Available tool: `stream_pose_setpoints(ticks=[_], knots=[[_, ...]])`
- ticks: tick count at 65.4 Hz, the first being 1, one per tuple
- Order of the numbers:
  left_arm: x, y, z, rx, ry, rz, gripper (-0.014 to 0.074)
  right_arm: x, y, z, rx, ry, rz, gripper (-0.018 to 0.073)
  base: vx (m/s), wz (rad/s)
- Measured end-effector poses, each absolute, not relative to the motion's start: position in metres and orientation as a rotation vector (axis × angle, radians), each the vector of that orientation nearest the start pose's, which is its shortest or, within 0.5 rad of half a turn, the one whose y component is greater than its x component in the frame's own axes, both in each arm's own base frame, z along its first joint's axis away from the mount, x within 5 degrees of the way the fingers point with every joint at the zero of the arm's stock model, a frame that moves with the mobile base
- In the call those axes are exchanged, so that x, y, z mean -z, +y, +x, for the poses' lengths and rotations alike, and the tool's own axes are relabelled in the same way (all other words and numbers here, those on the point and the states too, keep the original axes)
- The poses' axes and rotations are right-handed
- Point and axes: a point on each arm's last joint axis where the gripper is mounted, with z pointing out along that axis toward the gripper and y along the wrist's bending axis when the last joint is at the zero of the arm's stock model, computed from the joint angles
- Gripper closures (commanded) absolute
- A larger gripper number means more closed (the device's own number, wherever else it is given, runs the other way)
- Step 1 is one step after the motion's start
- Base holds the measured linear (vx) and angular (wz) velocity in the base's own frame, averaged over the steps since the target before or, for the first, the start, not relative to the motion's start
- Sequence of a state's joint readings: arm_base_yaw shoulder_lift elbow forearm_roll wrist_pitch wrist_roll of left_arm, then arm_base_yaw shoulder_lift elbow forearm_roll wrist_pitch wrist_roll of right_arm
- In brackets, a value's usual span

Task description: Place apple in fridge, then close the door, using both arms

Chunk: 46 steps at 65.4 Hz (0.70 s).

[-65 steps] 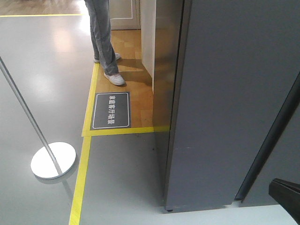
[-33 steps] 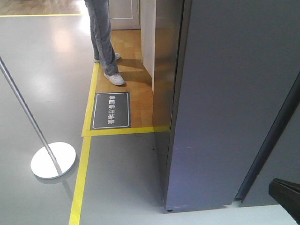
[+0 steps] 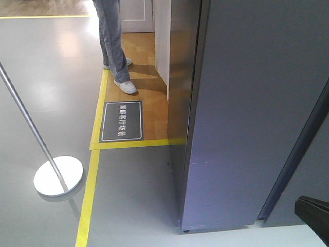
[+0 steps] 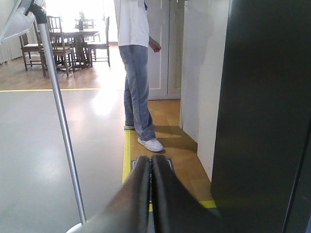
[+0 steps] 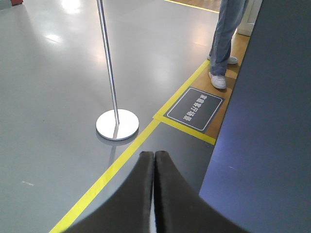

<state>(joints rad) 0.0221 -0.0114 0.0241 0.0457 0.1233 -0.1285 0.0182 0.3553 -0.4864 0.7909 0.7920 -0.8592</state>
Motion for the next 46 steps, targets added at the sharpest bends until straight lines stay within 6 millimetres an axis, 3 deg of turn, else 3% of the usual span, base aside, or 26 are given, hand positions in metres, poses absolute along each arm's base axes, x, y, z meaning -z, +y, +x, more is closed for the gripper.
stream_pose_setpoints(ticks=[30,46], knots=[[-0.1945,0.0018,0.0565,0.042,1.617,-0.089,0.0603,-0.3025,0.0472,0.0601,-0.372,1.841,-0.586,0.0562,0.00,0.00],[-0.1945,0.0018,0.0565,0.042,1.617,-0.089,0.0603,-0.2984,0.0419,0.0613,-0.254,1.861,-0.648,0.0562,0.00,0.00]])
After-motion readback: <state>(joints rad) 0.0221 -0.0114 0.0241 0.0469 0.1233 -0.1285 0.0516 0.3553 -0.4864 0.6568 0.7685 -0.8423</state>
